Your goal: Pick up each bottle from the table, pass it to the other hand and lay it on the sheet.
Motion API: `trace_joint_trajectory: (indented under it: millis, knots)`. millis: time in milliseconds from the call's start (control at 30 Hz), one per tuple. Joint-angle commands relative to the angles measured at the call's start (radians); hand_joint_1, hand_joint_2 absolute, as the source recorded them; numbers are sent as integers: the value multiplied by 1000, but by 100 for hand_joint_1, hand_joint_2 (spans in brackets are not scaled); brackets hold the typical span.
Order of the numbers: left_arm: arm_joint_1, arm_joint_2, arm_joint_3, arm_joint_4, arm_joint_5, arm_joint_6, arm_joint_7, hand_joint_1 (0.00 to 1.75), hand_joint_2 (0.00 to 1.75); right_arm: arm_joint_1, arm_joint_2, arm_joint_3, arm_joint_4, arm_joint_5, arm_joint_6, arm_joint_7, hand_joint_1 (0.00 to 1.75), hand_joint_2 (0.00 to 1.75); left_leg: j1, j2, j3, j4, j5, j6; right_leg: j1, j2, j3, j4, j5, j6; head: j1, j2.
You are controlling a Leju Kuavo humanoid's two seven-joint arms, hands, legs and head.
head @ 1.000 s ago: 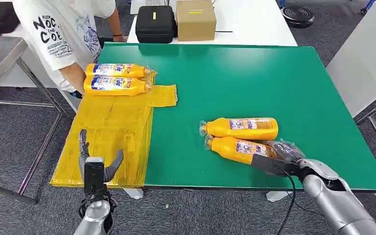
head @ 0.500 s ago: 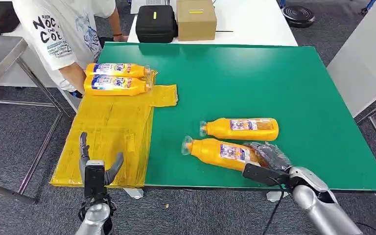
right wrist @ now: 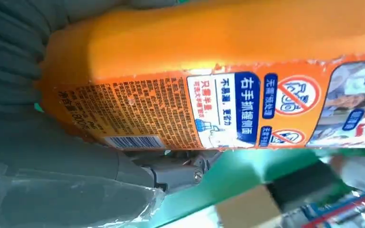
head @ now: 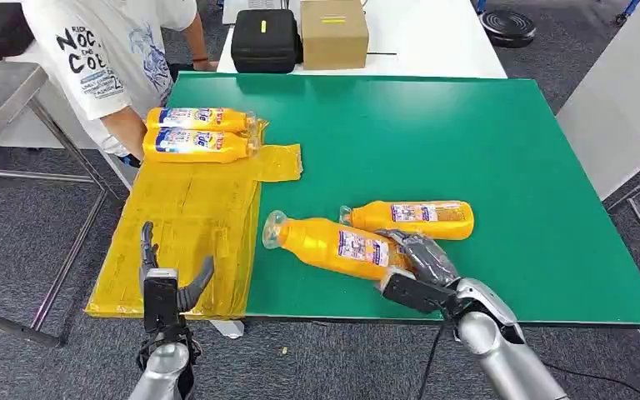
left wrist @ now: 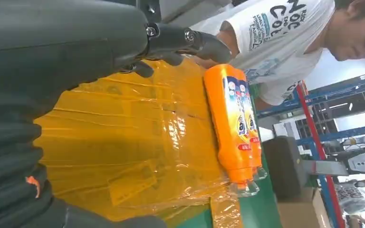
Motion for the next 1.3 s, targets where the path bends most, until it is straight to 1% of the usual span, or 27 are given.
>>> trace_joint_trajectory:
  millis: [33, 67, 167, 200, 233, 267, 333, 367, 400, 433, 467, 500, 600, 633, 700, 733, 800, 833, 900, 933, 967, 1033, 1067, 1133, 1167, 1233, 1300]
  knots:
    - [-57, 9, 26, 46, 91, -140, 22, 0, 175, -79, 120, -44, 112, -6, -10, -8, 175, 175, 1, 3, 5, 0, -2, -2, 1, 2, 4, -1, -1, -2, 0, 0]
    - [-64, 13, 36, 48, 128, -186, 28, 0, 175, -83, 129, -50, 127, -11, -10, -8, 175, 175, 1, 3, 3, 0, -1, -1, 1, 2, 2, -1, 0, -1, 0, 0]
    - [-84, 51, 41, 55, 273, -459, 36, 0, 175, -97, 164, -67, 180, -19, -10, -25, 175, 175, 2, 5, 8, 1, -4, -3, 2, 4, 8, 0, -3, -3, 0, 0]
    - [-90, 57, 46, 58, 319, -541, 48, 0, 175, -108, 180, -76, 200, -19, -15, -34, 175, 175, 1, 4, 4, -1, -2, -2, 1, 3, 5, -1, 0, -2, 0, 0]
    - [-96, 65, 47, 60, 361, -623, 66, 0, 175, -128, 194, -77, 220, -18, -15, -34, 175, 175, 2, 4, 6, 0, -3, -3, 1, 4, 6, -1, -1, -2, 0, 0]
    - [-105, 68, 43, 64, 379, -675, 73, 0, 175, -148, 205, -76, 243, -18, -14, -33, 175, 175, 2, 5, 8, 0, -3, -3, 1, 4, 7, -1, -2, -3, 0, 0]
    - [-123, 68, 41, 69, 438, -796, 113, 0, 175, -192, 236, -79, 298, -12, -11, -39, 175, 175, 0, 4, 2, 0, -1, -2, 0, 4, 2, 0, 0, -2, 0, 0]
    - [-124, 68, 42, 62, 460, -825, 124, 0, 175, -203, 247, -80, 317, -5, -8, -40, 175, 175, 1, 6, 4, 0, -2, -2, 0, 5, 3, 0, 0, -2, 0, 0]
    - [-121, 71, 37, 57, 483, -861, 141, 0, 175, -207, 255, -78, 329, 9, -16, -41, 175, 175, 0, 5, 3, 0, -1, -2, 0, 4, 2, 0, 0, -2, 0, 0]
    - [-115, 76, 32, 51, 516, -911, 158, 0, 175, -206, 263, -78, 345, 7, -4, -47, 175, 175, 1, 7, 7, 0, -3, -3, 1, 6, 6, 0, -1, -3, 0, 0]
    - [-111, 77, 29, 47, 525, -926, 162, 0, 175, -201, 266, -80, 350, 9, -5, -49, 175, 175, 1, 5, 4, 0, -2, -2, 0, 4, 3, 0, 0, -2, 0, 0]
    - [-102, 77, 30, 41, 556, -960, 186, 0, 175, -188, 268, -77, 359, 24, -13, -67, 175, 175, 2, 6, 6, 0, -3, -3, 1, 5, 6, -1, -1, -3, 0, 0]
    - [-92, 85, 22, 28, 598, -1009, 206, 0, 175, -172, 269, -74, 390, 25, -10, -107, 175, 175, 1, 2, 3, -1, -1, -1, 0, 1, 3, -1, 0, -1, 0, 0]
    - [-92, 86, 21, 25, 598, -1006, 206, 0, 175, -169, 268, -68, 394, 32, -13, -112, 175, 175, 1, 3, 7, -1, -3, -2, 1, 2, 7, -1, -2, -2, 0, 0]
    - [-97, 88, 18, 26, 597, -1002, 208, 0, 175, -168, 273, -68, 405, 34, -12, -118, 175, 175, 0, 2, 3, -1, -1, -1, 0, 2, 3, -1, -1, -1, 0, 0]
    - [-104, 88, 16, 34, 593, -994, 209, 0, 175, -169, 276, -65, 409, 39, -10, -124, 175, 175, 1, 3, 7, 0, -3, -2, 1, 3, 7, -1, -2, -2, 0, 0]
    - [-112, 86, 15, 47, 588, -985, 211, 0, 175, -172, 283, -57, 409, 46, -9, -126, 175, 175, 0, 2, 3, -1, -1, -1, 0, 1, 3, -1, 0, -1, 0, 0]
    - [-116, 87, 12, 53, 585, -985, 212, 0, 175, -174, 286, -53, 408, 50, -9, -126, 175, 175, 1, 2, 6, 0, -3, -3, 1, 2, 7, 0, -2, -2, 0, 0]
    - [-128, 85, 8, 73, 581, -983, 211, 0, 175, -178, 293, -44, 407, 55, -3, -121, 175, 175, 0, 2, 3, 0, -1, -2, 0, 1, 3, 0, -1, -1, 0, 0]
    - [-140, 83, 5, 88, 577, -980, 210, 0, 175, -180, 299, -39, 411, 59, 1, -117, 175, 175, 1, 3, 6, 0, -3, -3, 1, 2, 7, 0, -2, -3, 0, 0]
    - [-151, 78, 3, 104, 572, -973, 211, 0, 175, -179, 305, -37, 413, 60, 3, -115, 175, 175, 0, 2, 2, 0, -1, -2, 0, 1, 3, 0, 0, -1, 0, 0]
    - [-165, 72, -3, 121, 567, -974, 208, 0, 175, -171, 314, -31, 417, 64, 5, -111, 175, 175, 0, 1, 2, 0, 0, -2, 0, 0, 2, 0, 0, -1, 0, 0]
    - [-166, 71, -4, 122, 567, -973, 208, 0, 175, -170, 314, -30, 417, 64, 5, -111, 175, 175, 1, 1, 5, 0, -2, -3, 1, 0, 6, 0, -2, -2, 0, 0]
    - [-166, 71, -4, 122, 567, -973, 208, 0, 175, -170, 314, -30, 417, 64, 5, -111, 175, 175, 0, 1, 3, 0, -1, -2, 0, 0, 3, 0, -1, -1, 0, 0]
    - [-166, 71, -4, 122, 567, -973, 208, 0, 175, -170, 314, -30, 417, 64, 5, -111, 175, 175, 1, 1, 6, 0, -2, -3, 1, 1, 6, 0, -2, -2, 0, 0]
    - [-165, 72, -4, 122, 567, -974, 207, 0, 175, -170, 312, -32, 418, 63, 5, -112, 175, 175, 0, 1, 3, 0, -1, -2, 0, 0, 3, 0, -1, -1, 0, 0]
    - [-162, 73, -4, 120, 566, -976, 206, 0, 175, -169, 312, -33, 416, 64, 5, -112, 175, 175, 1, 1, 5, 0, -2, -2, 0, 0, 5, 0, -2, -2, 0, 0]
